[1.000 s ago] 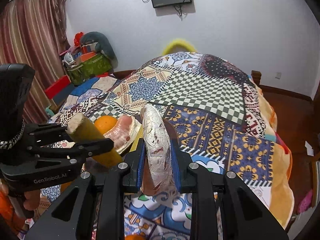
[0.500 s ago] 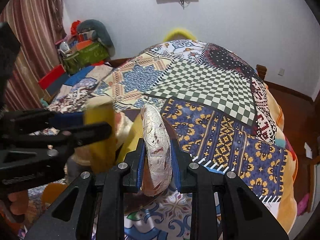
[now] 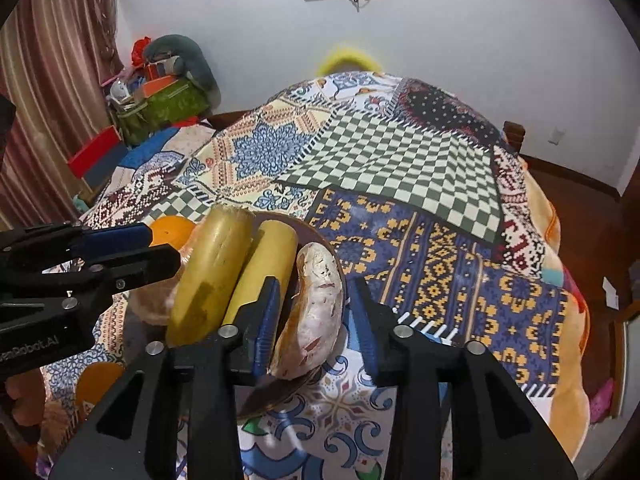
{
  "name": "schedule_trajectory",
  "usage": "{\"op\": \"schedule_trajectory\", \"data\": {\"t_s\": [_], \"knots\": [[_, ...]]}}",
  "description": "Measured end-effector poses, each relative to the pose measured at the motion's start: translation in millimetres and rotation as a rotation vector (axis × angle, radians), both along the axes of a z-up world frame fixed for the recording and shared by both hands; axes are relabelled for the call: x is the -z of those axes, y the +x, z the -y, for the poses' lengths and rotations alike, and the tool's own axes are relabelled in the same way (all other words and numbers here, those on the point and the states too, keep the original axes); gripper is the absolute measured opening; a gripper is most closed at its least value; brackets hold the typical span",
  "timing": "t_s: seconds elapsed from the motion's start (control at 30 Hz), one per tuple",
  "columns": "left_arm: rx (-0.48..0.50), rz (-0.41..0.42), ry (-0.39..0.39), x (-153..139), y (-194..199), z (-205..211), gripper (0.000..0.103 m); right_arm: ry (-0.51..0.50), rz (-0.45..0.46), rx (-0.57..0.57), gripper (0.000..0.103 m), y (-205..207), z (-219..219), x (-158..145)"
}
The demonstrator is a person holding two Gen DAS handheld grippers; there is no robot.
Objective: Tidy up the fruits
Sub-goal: 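Place gourd on plate with left tool while right tool sets peel beside it, then grasp the large Dole orange with left tool while right tool grasps a tangerine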
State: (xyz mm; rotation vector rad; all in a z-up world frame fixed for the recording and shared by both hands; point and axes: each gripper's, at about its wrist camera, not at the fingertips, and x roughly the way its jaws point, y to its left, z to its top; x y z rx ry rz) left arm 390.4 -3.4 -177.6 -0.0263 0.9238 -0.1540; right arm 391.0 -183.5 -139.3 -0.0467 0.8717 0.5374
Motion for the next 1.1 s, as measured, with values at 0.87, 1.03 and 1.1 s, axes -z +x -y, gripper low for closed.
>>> {"op": "schedule_trajectory", "data": {"t_s": [0.87, 1.03, 1.1], "knots": [[-0.055, 0.122, 0.009, -67.0, -120.6, -25.9, 0.054, 0.035, 0.173, -0.007, 0.049, -98.8, 6.7, -78.2], [-0.050, 0.069, 0.001, -51.0, -134.6, -25.2, 0.055, 0.024, 0.135, -0.015, 0.049, -113.3, 10.2, -67.7], [-0.046, 0.043, 0.000, -42.2, -138.6, -23.8, 0.055, 0.015, 0.116, -0.021, 0.049, -118.1, 11.6, -60.8]]}}
